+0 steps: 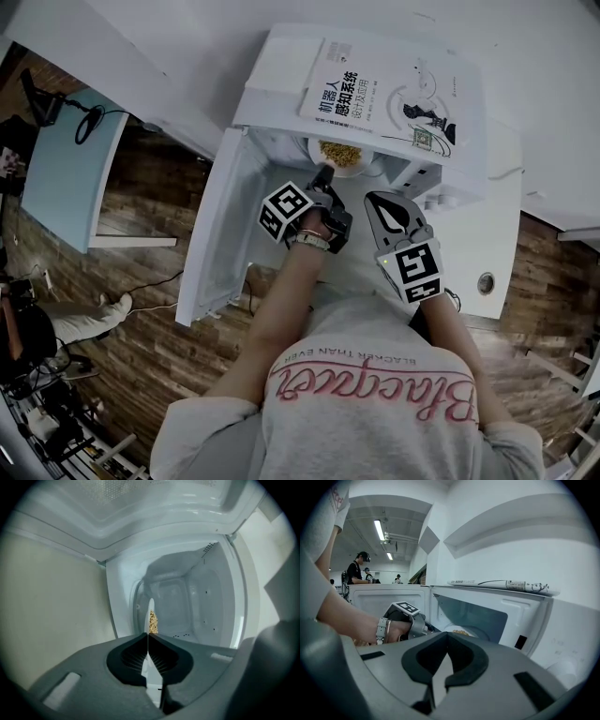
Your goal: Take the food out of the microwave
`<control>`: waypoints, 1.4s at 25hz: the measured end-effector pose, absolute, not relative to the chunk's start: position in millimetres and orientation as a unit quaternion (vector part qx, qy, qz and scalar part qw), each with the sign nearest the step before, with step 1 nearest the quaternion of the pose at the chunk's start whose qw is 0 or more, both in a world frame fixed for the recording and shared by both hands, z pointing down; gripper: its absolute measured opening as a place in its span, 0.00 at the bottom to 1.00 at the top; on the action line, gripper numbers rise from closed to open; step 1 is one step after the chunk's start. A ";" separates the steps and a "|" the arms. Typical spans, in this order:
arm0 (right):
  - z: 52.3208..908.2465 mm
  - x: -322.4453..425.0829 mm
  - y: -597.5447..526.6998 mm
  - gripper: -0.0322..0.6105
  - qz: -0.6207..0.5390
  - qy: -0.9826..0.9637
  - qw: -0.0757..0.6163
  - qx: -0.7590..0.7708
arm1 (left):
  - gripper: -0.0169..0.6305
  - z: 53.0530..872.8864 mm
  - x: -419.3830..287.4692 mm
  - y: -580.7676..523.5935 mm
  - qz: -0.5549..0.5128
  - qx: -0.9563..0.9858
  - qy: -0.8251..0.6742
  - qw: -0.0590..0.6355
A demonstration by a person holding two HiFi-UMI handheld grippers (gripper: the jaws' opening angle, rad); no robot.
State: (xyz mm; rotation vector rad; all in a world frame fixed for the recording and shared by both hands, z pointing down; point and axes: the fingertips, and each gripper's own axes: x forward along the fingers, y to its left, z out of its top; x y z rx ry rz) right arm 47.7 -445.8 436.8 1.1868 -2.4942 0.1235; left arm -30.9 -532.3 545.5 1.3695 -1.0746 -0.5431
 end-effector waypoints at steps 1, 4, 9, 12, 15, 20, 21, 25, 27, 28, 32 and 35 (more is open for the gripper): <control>436.1 47.0 -444.8 0.06 0.042 -0.886 0.187 0.422 | 0.05 544.2 -30.9 -531.4 -0.237 0.596 -0.463 0.612; 434.3 44.5 -440.7 0.07 0.037 -0.887 0.189 0.421 | 0.04 540.6 -30.2 -525.0 -0.249 0.603 -0.449 0.610; 432.1 43.6 -434.0 0.07 0.034 -0.885 0.186 0.425 | 0.04 533.7 -29.4 -512.3 -0.257 0.616 -0.434 0.605; 432.1 43.5 -428.1 0.07 0.035 -0.883 0.189 0.428 | 0.04 526.2 -31.4 -502.3 -0.257 0.621 -0.432 0.601; 429.1 42.0 -423.4 0.06 0.034 -0.882 0.183 0.432 | 0.04 517.5 -33.4 -490.9 -0.260 0.624 -0.429 0.599; 425.0 46.2 -419.6 0.06 0.032 -0.874 0.173 0.453 | 0.04 500.7 -36.0 -473.4 -0.276 0.627 -0.419 0.596; 423.9 47.9 -418.6 0.06 0.033 -0.872 0.167 0.459 | 0.04 497.6 -37.2 -469.8 -0.281 0.625 -0.419 0.596; 418.7 55.3 -414.4 0.06 0.040 -0.865 0.143 0.479 | 0.04 487.3 -41.9 -455.0 -0.298 0.621 -0.415 0.595; 415.0 59.2 -411.9 0.06 0.036 -0.863 0.137 0.486 | 0.04 481.8 -42.5 -447.8 -0.302 0.624 -0.411 0.592; 413.1 60.7 -410.4 0.06 0.032 -0.862 0.134 0.488 | 0.04 479.2 -42.7 -443.8 -0.303 0.625 -0.409 0.592; 411.3 63.7 -405.3 0.06 0.023 -0.861 0.127 0.491 | 0.04 470.5 -44.6 -427.5 -0.316 0.622 -0.402 0.593; 408.6 64.6 -404.6 0.06 0.017 -0.860 0.122 0.495 | 0.04 463.6 -48.7 -419.1 -0.322 0.620 -0.405 0.590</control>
